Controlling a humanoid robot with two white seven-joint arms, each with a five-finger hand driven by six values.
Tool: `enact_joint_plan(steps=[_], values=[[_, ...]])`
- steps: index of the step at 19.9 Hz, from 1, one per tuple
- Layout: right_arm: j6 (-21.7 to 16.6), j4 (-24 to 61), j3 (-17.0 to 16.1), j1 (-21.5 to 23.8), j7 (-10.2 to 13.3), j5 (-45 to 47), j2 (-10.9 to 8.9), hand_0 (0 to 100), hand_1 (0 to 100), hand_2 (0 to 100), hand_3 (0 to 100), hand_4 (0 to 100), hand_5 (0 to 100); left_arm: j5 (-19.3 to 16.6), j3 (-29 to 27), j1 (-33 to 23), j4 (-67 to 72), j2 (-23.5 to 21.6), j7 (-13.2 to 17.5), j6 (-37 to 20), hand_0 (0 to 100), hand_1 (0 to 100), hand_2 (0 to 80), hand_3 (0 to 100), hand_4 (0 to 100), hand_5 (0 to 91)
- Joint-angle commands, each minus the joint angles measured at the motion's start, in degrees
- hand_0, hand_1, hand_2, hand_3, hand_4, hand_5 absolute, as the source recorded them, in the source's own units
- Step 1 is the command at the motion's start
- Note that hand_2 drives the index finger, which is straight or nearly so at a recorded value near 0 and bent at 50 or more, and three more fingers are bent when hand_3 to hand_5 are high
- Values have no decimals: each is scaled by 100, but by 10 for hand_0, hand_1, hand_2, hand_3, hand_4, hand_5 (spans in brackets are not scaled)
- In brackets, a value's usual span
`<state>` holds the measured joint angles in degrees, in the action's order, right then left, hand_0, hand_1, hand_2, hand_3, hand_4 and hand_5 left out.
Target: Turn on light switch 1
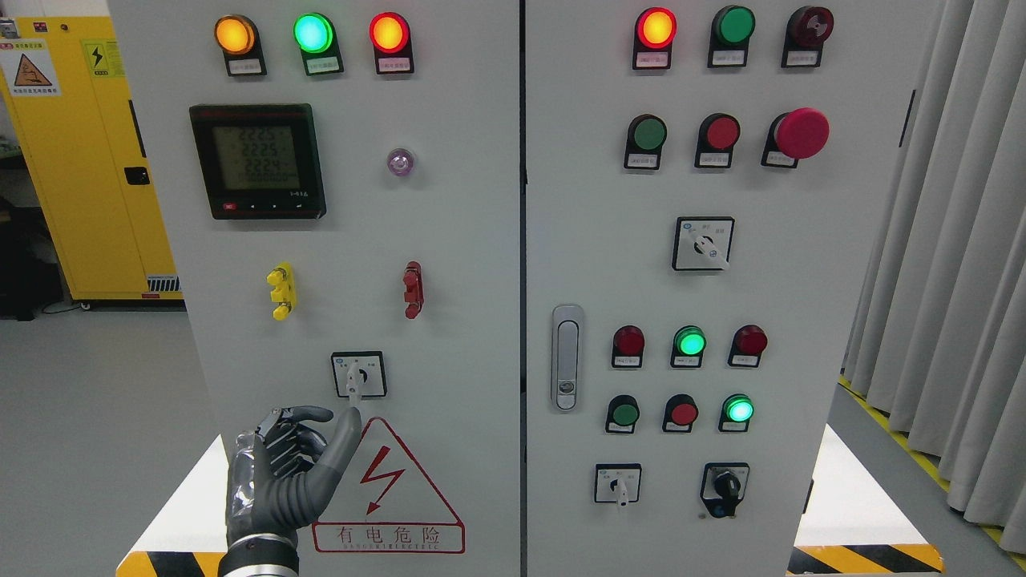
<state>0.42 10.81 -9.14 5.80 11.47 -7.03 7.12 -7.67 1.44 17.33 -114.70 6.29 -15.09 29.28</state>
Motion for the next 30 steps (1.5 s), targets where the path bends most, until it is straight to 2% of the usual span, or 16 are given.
enact_joint_plan(steps=[1,10,14,21,30], values=[[2,0,0,0,-4,0,0,0,500,40,0,0,0,-94,59,87,1,56,-3,139,241,729,550,873,853,812],[2,0,0,0,-4,0,0,0,500,40,0,0,0,-182,67,192,9,57,-3,218,257,729,550,874,857,815],[2,0,0,0,-4,0,0,0,500,40,0,0,0,-191,181,245,9,74,-11,447,259,728,550,874,858,818],[2,0,0,0,-4,0,0,0,500,40,0,0,0,-349,287,350,36,100,-82,499,259,725,550,874,859,818],[2,0,0,0,-4,0,0,0,500,40,0,0,0,-349,278,342,71,118,-213,535,261,723,552,874,861,820]])
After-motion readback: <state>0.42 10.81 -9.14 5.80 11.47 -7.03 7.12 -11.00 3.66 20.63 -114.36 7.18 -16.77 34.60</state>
